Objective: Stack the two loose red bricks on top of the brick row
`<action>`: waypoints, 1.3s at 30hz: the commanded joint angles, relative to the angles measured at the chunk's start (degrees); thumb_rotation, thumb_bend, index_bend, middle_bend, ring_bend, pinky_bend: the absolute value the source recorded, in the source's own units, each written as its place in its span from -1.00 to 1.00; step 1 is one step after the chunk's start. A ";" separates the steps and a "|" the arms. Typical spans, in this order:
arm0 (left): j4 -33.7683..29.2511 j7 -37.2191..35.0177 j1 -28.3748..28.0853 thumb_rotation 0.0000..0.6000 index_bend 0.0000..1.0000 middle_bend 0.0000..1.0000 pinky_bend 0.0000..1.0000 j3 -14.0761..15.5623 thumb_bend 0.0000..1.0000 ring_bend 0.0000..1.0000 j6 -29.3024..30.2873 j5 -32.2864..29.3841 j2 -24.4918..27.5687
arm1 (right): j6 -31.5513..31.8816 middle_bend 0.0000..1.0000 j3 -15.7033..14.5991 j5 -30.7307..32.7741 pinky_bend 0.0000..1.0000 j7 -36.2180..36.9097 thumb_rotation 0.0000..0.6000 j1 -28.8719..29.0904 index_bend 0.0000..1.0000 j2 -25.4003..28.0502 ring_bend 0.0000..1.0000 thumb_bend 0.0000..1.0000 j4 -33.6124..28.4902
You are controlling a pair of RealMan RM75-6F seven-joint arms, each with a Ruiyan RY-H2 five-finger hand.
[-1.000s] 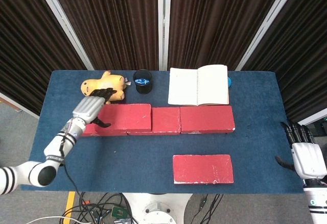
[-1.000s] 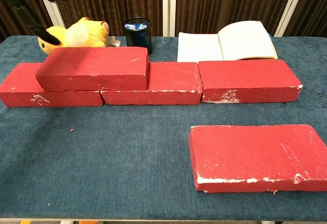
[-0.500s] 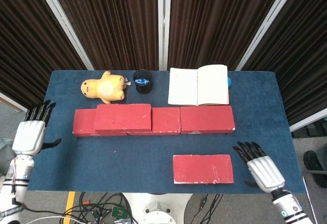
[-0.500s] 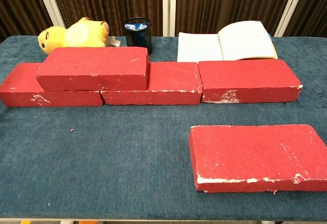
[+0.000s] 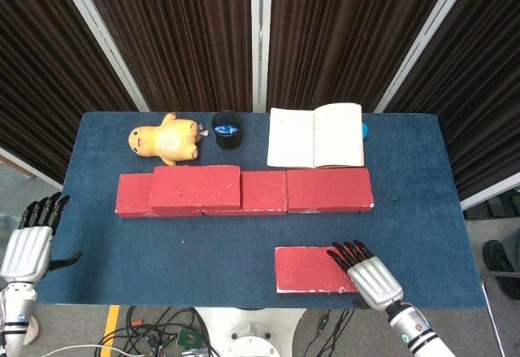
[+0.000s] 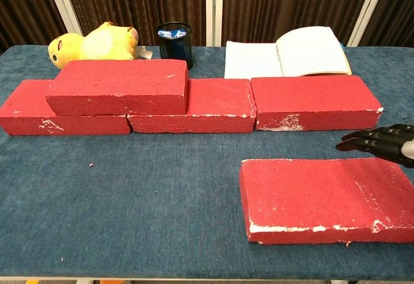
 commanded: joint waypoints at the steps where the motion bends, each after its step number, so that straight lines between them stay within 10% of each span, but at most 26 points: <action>1: 0.97 -0.29 0.81 1.00 -1.00 -1.00 -1.00 -0.58 -0.82 -1.00 0.00 0.95 -0.21 | 0.60 -1.00 1.28 2.14 -1.00 -2.55 1.00 0.45 -1.00 -3.43 -1.00 -1.00 0.98; 39: 4.23 -7.23 5.95 1.00 -1.00 -1.00 -1.00 -3.97 -0.82 -1.00 -5.91 7.83 1.57 | -2.30 -1.00 2.79 17.78 -1.00 -3.56 1.00 7.40 -1.00 -13.47 -1.00 -1.00 6.03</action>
